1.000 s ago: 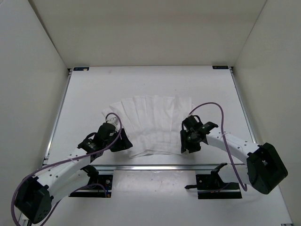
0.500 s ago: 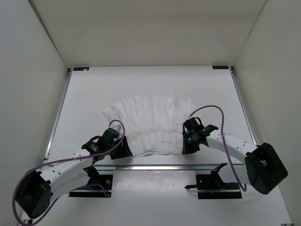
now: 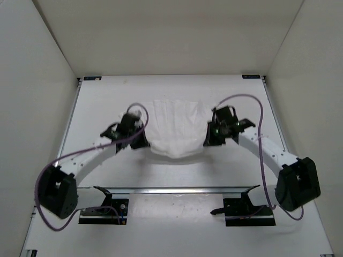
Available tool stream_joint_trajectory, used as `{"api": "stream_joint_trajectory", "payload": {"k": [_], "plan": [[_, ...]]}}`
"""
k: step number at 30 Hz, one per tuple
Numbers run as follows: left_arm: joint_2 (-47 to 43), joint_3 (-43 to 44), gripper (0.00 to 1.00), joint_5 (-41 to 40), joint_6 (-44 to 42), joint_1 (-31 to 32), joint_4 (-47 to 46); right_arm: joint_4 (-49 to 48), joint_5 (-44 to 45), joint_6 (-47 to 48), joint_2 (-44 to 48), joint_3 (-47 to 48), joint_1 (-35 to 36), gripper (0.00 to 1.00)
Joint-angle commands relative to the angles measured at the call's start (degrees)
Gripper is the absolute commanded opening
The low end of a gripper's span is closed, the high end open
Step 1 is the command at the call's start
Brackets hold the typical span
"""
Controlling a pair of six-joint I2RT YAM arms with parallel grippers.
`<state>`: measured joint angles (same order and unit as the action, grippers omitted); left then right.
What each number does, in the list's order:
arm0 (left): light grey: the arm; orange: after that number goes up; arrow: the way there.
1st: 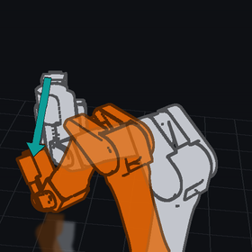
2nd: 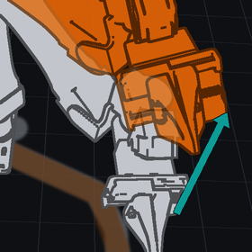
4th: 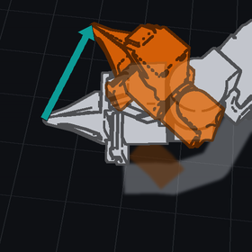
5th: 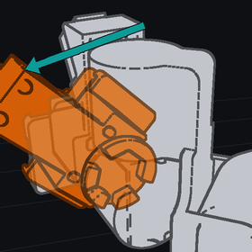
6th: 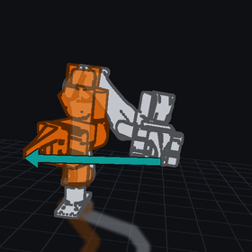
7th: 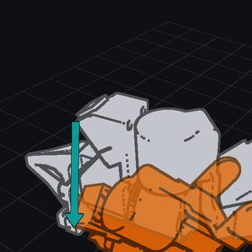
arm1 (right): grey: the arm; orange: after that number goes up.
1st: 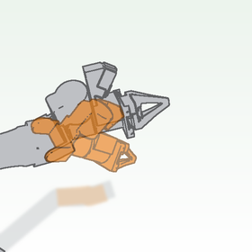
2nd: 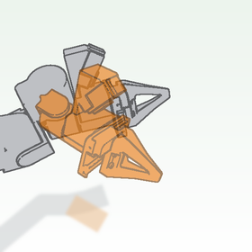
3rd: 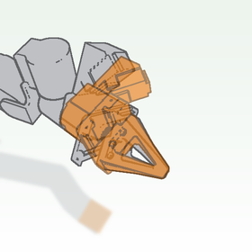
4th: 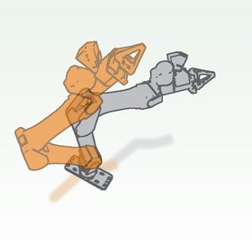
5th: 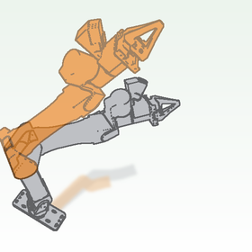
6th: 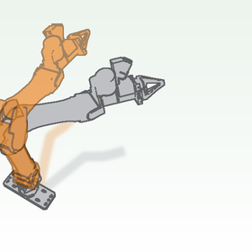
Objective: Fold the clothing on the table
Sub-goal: Fold the skirt
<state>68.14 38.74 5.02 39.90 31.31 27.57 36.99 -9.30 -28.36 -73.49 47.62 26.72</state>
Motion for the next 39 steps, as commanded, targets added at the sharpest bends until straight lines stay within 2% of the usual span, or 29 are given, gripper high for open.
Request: {"api": "stream_joint_trajectory", "payload": {"k": [1,2,3,4,5,6,7,8,9,10,11,12,13,14,15,16,19,22,26,31,35,39], "plan": [[9.15,25.40,0.00,-6.15,-11.92,-7.73,-0.78,-6.67,-3.68,6.02,-6.11,19.84,-5.97,0.00],[14.51,37.69,0.00,-7.20,-13.60,-9.84,2.02,-5.19,-4.75,8.04,-11.36,30.24,-8.24,0.00],[17.44,44.42,0.00,-9.30,-15.97,-10.56,6.40,-1.61,-5.02,9.54,-17.06,42.79,-9.92,0.00],[22.25,57.98,0.00,-10.80,-17.91,-11.96,8.62,0.25,-5.29,11.29,-22.08,49.00,-10.63,0.01],[24.65,69.95,0.00,-11.43,-18.36,-13.19,12.21,3.67,-5.38,12.09,-24.57,59.94,-11.42,0.00],[27.98,74.76,0.00,-11.61,-18.71,-13.55,15.20,7.62,-5.73,13.06,-28.42,69.10,-12.56,0.00],[30.45,82.64,0.00,-10.48,-18.81,-14.86,16.45,8.61,-7.90,13.76,-31.16,72.50,-12.92,0.00],[31.00,85.59,0.00,-10.03,-18.89,-15.48,17.94,10.19,-9.14,13.77,-32.31,76.79,-13.70,0.00],[30.57,83.36,0.00,-9.42,-18.89,-15.92,17.35,11.51,-9.24,14.03,-33.54,78.14,-14.23,0.00],[28.47,80.99,0.00,-9.58,-19.33,-15.76,16.47,10.83,-9.59,14.29,-33.56,75.63,-14.07,0.00],[24.71,72.70,0.00,-9.76,-19.42,-15.49,13.24,9.95,-9.68,14.38,-32.86,73.52,-14.06,0.00],[19.80,62.96,0.00,-9.68,-19.25,-15.32,8.68,7.50,-9.68,14.30,-31.20,67.58,-13.72,0.00],[17.92,57.81,0.00,-8.98,-18.11,-15.31,6.12,5.83,-9.51,13.77,-28.66,59.86,-13.63,0.00],[13.82,47.84,0.00,-7.84,-16.62,-15.31,2.26,1.89,-8.99,13.42,-26.89,56.05,-12.84,0.00],[10.64,38.61,0.00,-7.48,-16.00,-15.05,-1.43,-1.97,-8.46,12.81,-24.09,48.09,-12.05,0.00],[9.39,34.95,0.00,-6.69,-14.69,-15.31,-3.90,-5.58,-7.41,12.37,-21.02,40.27,-12.22,0.00],[4.73,14.23,0.00,-5.98,-11.70,-14.26,-8.14,-10.88,-5.74,11.05,-15.74,24.16,-11.43,0.00],[1.30,1.82,0.00,-5.28,-7.92,-12.95,-10.16,-12.29,-2.67,8.51,-11.60,12.98,-10.03,0.00],[-2.03,-6.03,0.00,-4.66,-5.37,-8.12,-9.39,-11.51,-1.34,5.34,-5.89,1.45,-8.36,0.00],[-9.85,-12.80,0.00,-3.35,-3.52,-3.80,-5.96,-6.07,2.09,2.97,-0.70,-3.74,-5.46,0.00],[-18.73,-15.27,0.00,-2.38,-2.46,-4.24,-1.04,-0.62,4.28,0.51,5.27,-7.62,-3.43,0.00],[-25.06,-14.23,0.00,-1.94,-1.93,-3.72,3.71,5.70,4.47,-0.99,10.73,-7.71,-1.59,0.00]]}}
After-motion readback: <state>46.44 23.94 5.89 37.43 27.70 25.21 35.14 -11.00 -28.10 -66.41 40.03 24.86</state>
